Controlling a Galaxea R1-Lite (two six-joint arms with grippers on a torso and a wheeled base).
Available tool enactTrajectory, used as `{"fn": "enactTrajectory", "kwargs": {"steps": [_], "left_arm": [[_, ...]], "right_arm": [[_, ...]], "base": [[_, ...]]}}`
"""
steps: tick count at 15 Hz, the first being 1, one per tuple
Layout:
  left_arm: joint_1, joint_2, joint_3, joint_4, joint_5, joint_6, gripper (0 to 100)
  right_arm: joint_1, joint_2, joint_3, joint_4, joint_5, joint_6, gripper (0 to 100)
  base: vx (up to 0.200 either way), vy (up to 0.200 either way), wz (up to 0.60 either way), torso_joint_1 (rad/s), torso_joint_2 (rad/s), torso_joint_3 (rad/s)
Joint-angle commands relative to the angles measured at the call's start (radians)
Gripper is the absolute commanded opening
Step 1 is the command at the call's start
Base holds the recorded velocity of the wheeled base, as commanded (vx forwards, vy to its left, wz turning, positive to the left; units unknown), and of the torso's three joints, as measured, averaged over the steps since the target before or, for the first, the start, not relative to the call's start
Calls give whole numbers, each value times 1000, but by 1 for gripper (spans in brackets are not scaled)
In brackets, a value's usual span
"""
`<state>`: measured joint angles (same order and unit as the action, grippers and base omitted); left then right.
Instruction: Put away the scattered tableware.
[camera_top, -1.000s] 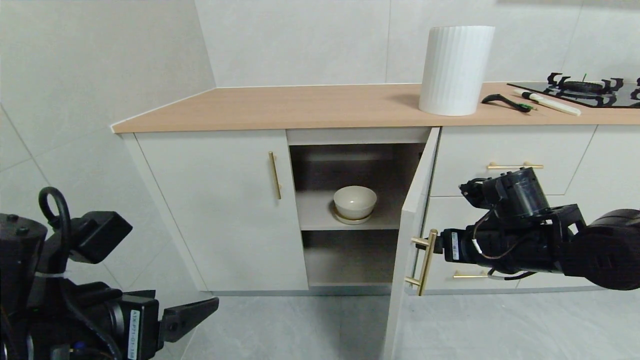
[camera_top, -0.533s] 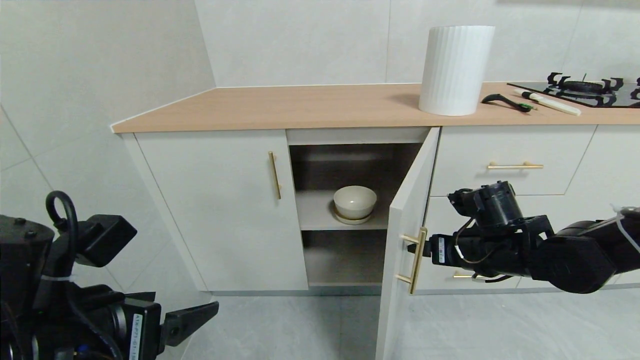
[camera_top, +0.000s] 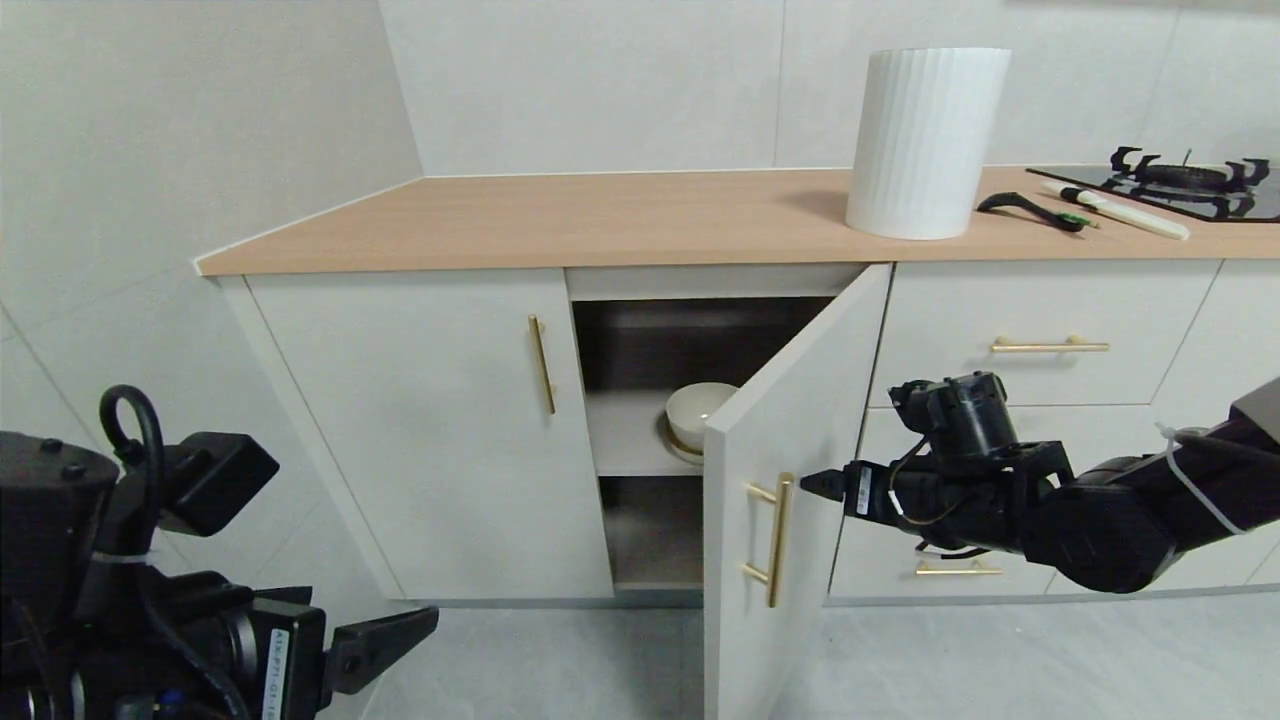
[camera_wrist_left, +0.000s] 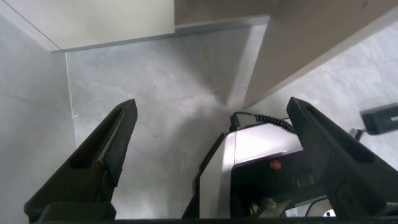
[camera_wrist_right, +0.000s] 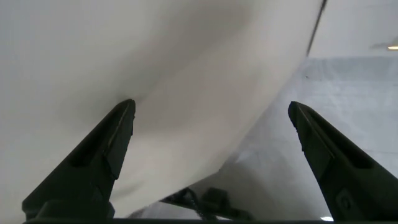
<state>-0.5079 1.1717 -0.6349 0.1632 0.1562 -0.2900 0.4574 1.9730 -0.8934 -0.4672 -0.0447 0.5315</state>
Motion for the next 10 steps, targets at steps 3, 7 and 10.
{"fn": "enactTrajectory", "kwargs": {"steps": [3,7,10], "left_arm": [[0,6,1,-1,0,0,100],[2,6,1,-1,2,0,100],[0,6,1,-1,2,0,100]], "right_arm": [[1,17,-1,-60,-1,19,100],[1,49,-7,-140,-1,84,100],[1,90,-12,-229,-15,120,100]], "base": [[67,0,0,1,4,-1],[0,0,0,0,0,0],[0,0,0,0,0,0]]}}
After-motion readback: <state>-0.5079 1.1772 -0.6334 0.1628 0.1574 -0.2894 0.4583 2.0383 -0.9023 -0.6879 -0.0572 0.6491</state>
